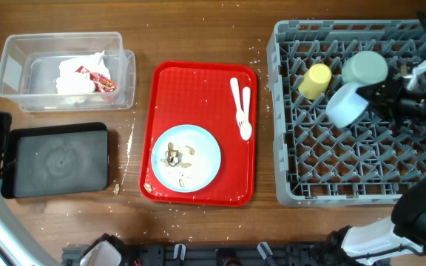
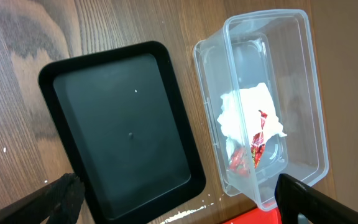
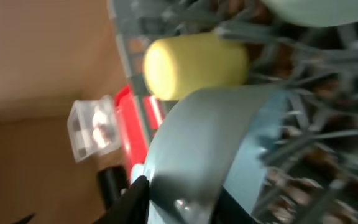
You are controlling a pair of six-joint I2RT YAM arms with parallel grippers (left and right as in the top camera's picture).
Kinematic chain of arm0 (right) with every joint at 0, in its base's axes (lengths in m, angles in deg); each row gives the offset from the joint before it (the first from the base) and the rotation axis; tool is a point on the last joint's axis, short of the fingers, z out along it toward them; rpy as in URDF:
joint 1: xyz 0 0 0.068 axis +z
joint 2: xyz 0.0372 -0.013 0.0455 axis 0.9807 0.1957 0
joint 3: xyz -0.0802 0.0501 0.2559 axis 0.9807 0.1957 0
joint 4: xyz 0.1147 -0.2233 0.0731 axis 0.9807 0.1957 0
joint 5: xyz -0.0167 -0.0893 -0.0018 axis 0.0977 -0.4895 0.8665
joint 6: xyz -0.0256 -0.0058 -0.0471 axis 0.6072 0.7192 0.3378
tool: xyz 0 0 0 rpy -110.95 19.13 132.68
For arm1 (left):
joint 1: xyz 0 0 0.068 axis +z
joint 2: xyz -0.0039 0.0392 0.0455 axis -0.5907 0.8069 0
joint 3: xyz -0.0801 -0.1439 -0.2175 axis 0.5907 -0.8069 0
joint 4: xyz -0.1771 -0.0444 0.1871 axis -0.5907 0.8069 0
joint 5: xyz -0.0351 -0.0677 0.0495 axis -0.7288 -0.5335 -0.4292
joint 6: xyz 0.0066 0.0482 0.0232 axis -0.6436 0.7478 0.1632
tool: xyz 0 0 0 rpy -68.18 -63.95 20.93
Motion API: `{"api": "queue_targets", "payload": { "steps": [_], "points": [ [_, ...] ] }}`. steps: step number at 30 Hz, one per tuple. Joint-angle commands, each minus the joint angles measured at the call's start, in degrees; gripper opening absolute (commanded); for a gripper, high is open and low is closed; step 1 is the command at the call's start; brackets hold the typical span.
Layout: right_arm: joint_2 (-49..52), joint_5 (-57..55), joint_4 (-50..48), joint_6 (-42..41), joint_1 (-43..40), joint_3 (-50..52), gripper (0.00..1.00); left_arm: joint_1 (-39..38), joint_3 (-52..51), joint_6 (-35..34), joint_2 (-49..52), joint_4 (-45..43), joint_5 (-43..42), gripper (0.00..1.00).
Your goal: Sort waste into correct bins and load items into the dishwasher rack
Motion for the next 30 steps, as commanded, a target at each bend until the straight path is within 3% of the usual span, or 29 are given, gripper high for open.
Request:
{"api": "queue_targets", "payload": {
  "steps": [1,2,3,5,9,10,12,16,17,21,25,28,30],
  "points": [
    [-4.5,-12.7,-0.2,-5.2,-1.5,-0.9,0.34,0.2,-0.1,-0.3,0.0,0.0,-0.3,1.00],
    [-7.9,-16.1,0.0,-7.7,-1.8,-1.2,0.39,0.2,-0.1,-0.3,0.0,0.0,-0.3,1.00],
    [-12.0,-20.0,-0.2,-10.6,-1.8,-1.3,0.51,0.2,-0.1,-0.3,0.0,0.0,-0.3,1.00],
    [-17.2,-21.4,-0.5,-11.8,-1.8,-1.3,0.59,0.2,-0.1,-0.3,0.0,0.0,-0.3,1.00],
    [-22.9,-17.5,0.2,-10.1,2.1,-1.3,0.58,0.2,-0.1,-0.3,0.0,0.0,-0.3,1.00],
    [-22.9,-12.4,0.1,-6.6,6.2,-1.3,0.58,0.2,-0.1,-0.3,0.0,0.0,-0.3,1.00],
    [-22.9,-13.5,-2.2,-7.6,18.0,-1.3,0.59,0.2,-0.1,-0.3,0.0,0.0,-0.3,1.00],
    [-21.9,-33.8,-9.4,-14.8,44.7,-1.3,0.70,0.2,-0.1,-0.3,0.0,0.0,-0.3,1.00],
    [-21.4,-35.9,-10.4,-15.0,48.0,-1.3,0.71,0.2,-0.1,-0.3,0.0,0.0,-0.3,1.00],
    [-12.6,-42.0,-9.3,-15.5,58.5,-6.8,0.71,0.2,-0.1,-0.3,0.0,0.0,-0.3,1.00],
    [6.3,-50.7,4.7,-13.7,60.2,-27.7,0.72,0.2,-0.1,-0.3,0.0,0.0,-0.3,1.00],
    [12.5,-50.7,4.6,-12.9,60.3,-29.7,0.75,0.2,-0.1,-0.3,0.0,0.0,-0.3,1.00],
    [17.5,-50.7,3.3,-12.9,60.3,-29.6,0.85,0.2,-0.1,-0.3,0.0,0.0,-0.3,1.00]
  ]
}}
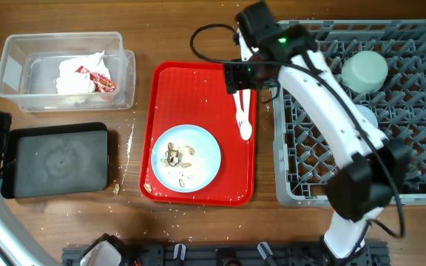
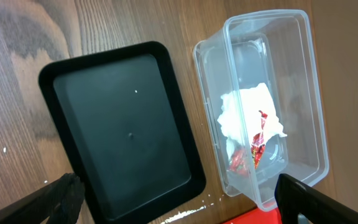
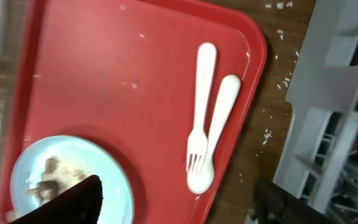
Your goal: Sort waste into correct bins and load items into the dishwasher rack
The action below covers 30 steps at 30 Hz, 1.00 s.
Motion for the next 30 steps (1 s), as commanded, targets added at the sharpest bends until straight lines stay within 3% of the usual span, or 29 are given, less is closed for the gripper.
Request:
{"api": "queue_targets", "payload": {
  "steps": [1,3,6,7,8,10,11,25,27,30],
  "points": [
    [6.7,-1.9,-1.9,0.7,0.1,-1.3,0.89,0.2,-0.1,-0.3,0.0,0.0,-0.3,1.00],
    [8.6,-1.1,-4.3,0.4,0.2,-0.4,0.91,0.2,-0.1,-0.3,0.0,0.0,-0.3,1.00],
    [10.8,-0.5,-6.5,0.2,0.3,0.5,0.86,0.2,-0.1,-0.3,0.0,0.0,-0.3,1.00],
    [11.5,-0.5,-6.8,-0.8,0.3,0.5,0.81,0.2,-0.1,-0.3,0.0,0.0,-0.3,1.00],
    [12.4,-0.5,-7.2,-1.2,0.3,0.6,0.67,0.2,-0.1,-0.3,0.0,0.0,-0.3,1.00],
    [13.7,-0.7,-7.5,-3.0,0.3,0.6,0.50,0.2,-0.1,-0.3,0.0,0.0,-0.3,1.00],
    [14.4,-0.5,-7.0,-5.1,0.3,0.6,0.48,0.2,-0.1,-0.3,0.0,0.0,-0.3,1.00],
    [23.6,-9.5,-9.8,-6.6,2.8,0.6,0.47,0.2,-0.1,-0.3,0.0,0.0,-0.3,1.00],
    [23.9,-9.5,-9.4,-6.8,2.8,0.6,0.34,0.2,-0.1,-0.3,0.0,0.0,-0.3,1.00],
    [23.9,-9.0,-8.7,-8.3,2.7,0.4,0.25,0.2,-0.1,-0.3,0.0,0.0,-0.3,1.00]
  ]
}}
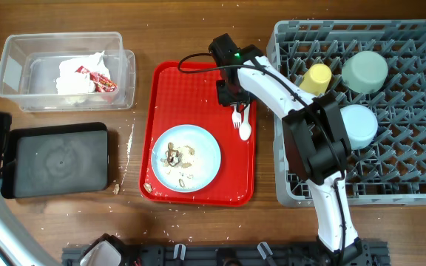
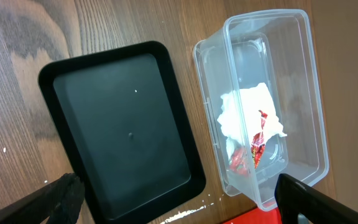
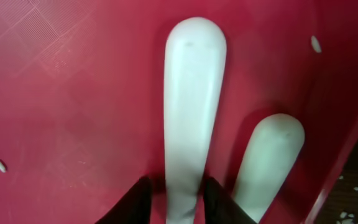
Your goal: Sort waste into correct bins and load items into the dishwasher rack
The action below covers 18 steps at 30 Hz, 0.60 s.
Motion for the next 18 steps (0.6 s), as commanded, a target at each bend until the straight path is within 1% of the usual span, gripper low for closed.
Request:
{"api": "queue_targets", "payload": {
  "steps": [1,4,5,8,10,14,18],
  "points": [
    [2.8,-1.3,1.1,-1.5,0.2,0.1,0.24,0.2,-0.1,-0.3,0.0,0.0,-0.3,1.00],
    [2.4,0.0,3.0,-1.5,0.1,-0.7,0.20,0.2,-0.1,-0.3,0.0,0.0,-0.3,1.00],
    [1.4,0.4,3.2,-1.4,0.0,-0.8,0.18,0.2,-0.1,-0.3,0.0,0.0,-0.3,1.00],
    [-1.9,0.8,3.6,-1.4,-0.2,-0.8,0.18,0.2,-0.1,-0.3,0.0,0.0,-0.3,1.00],
    [-4.7,1.0,3.9,-1.4,-0.7,-0.8,0.14,0.2,-0.1,-0.3,0.0,0.0,-0.3,1.00],
    [-12.0,1.0,4.8,-1.1,-2.3,-0.8,0.14,0.2,-0.1,-0.3,0.0,0.0,-0.3,1.00],
    [-20.2,1.0,5.5,1.1,-6.8,-0.8,0.15,0.2,-0.1,-0.3,0.0,0.0,-0.3,1.00]
  ]
}}
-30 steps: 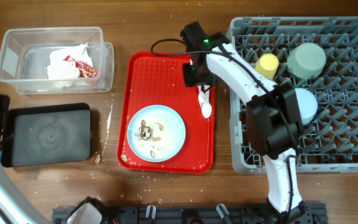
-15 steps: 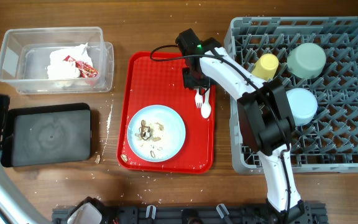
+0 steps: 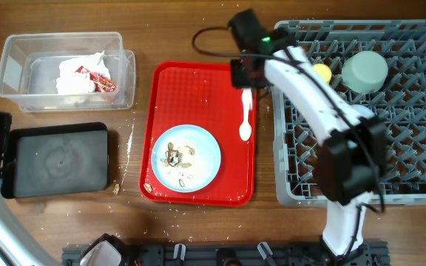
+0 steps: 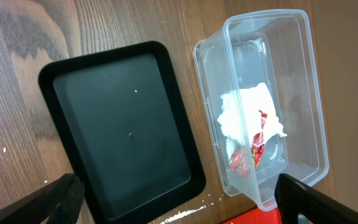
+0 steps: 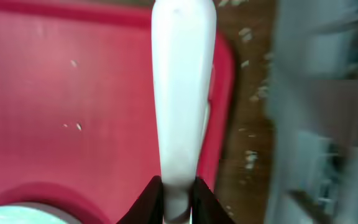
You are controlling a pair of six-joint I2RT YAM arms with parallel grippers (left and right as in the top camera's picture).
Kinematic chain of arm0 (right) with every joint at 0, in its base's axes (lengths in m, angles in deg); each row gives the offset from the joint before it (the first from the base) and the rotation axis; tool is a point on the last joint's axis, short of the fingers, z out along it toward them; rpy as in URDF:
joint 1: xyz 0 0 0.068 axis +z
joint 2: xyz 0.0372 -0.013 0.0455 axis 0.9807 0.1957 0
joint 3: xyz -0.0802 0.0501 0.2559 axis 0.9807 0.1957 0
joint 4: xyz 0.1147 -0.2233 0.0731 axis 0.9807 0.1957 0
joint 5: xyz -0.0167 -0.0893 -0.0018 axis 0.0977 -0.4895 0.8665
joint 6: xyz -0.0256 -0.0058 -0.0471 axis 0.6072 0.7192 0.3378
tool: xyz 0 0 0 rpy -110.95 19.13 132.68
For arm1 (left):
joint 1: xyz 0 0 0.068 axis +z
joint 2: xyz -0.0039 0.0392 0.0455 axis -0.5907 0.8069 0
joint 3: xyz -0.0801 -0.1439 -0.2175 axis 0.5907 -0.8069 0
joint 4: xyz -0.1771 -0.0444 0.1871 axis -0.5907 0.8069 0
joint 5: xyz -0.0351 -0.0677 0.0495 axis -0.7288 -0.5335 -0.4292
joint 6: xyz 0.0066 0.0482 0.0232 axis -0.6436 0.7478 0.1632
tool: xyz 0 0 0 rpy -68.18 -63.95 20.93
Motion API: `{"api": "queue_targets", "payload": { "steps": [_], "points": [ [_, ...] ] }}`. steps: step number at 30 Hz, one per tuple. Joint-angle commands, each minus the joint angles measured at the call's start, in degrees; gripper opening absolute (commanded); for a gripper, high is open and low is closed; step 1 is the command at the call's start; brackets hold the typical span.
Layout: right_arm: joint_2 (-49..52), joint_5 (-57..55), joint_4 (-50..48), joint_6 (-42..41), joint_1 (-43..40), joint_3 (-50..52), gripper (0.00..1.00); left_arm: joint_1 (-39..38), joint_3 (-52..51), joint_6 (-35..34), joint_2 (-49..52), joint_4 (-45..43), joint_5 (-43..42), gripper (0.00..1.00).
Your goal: Sort waste into correct bins and load items into the dishwasher rack
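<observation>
My right gripper (image 5: 178, 199) is shut on the handle of a white plastic fork (image 5: 182, 93), held above the right rim of the red tray (image 3: 168, 96), close to the grey dishwasher rack (image 3: 420, 185). From overhead the gripper (image 3: 246, 74) hides the fork. A white spoon (image 3: 245, 118) still lies on the tray, beside a light blue plate (image 3: 202, 151) with food scraps. The left gripper (image 4: 179, 208) hangs open over the black tray (image 4: 123, 130) and the clear bin (image 4: 291, 81).
The rack holds a yellow cup (image 3: 321, 72), a pale green cup (image 3: 365, 70) and a light blue bowl (image 3: 362, 113) partly under my arm. The clear bin (image 3: 13, 74) contains a tissue and a red wrapper (image 3: 98, 80). Crumbs lie scattered on the wood.
The right gripper's fingers stood around the fork handle on the tray. Now they are shut on it, and the fork is off the tray, nearer the rack. The spoon stayed. Left arm unchanged.
First my right gripper held the light blue bowl over the rack. Then the bowl sat in the rack and the gripper hung open above the fork and spoon. It was then down at the fork's handle, and now holds the fork up. The left arm never moved.
</observation>
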Motion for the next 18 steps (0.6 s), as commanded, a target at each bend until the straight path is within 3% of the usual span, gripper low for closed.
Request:
{"api": "queue_targets", "payload": {
  "steps": [1,10,14,18],
  "points": [
    [-7.8,0.3,0.9,2.7,-5.3,-0.6,0.16,0.2,-0.1,-0.3,0.0,0.0,-0.3,1.00],
    [-12.1,4.3,1.4,17.7,-24.3,-0.6,0.15,0.2,-0.1,-0.3,0.0,0.0,-0.3,1.00],
    [-12.0,4.9,0.2,20.5,-27.0,-0.6,0.15,0.2,-0.1,-0.3,0.0,0.0,-0.3,1.00],
    [-12.0,18.7,0.9,21.5,-26.3,-0.3,0.15,0.2,-0.1,-0.3,0.0,0.0,-0.3,1.00]
  ]
}}
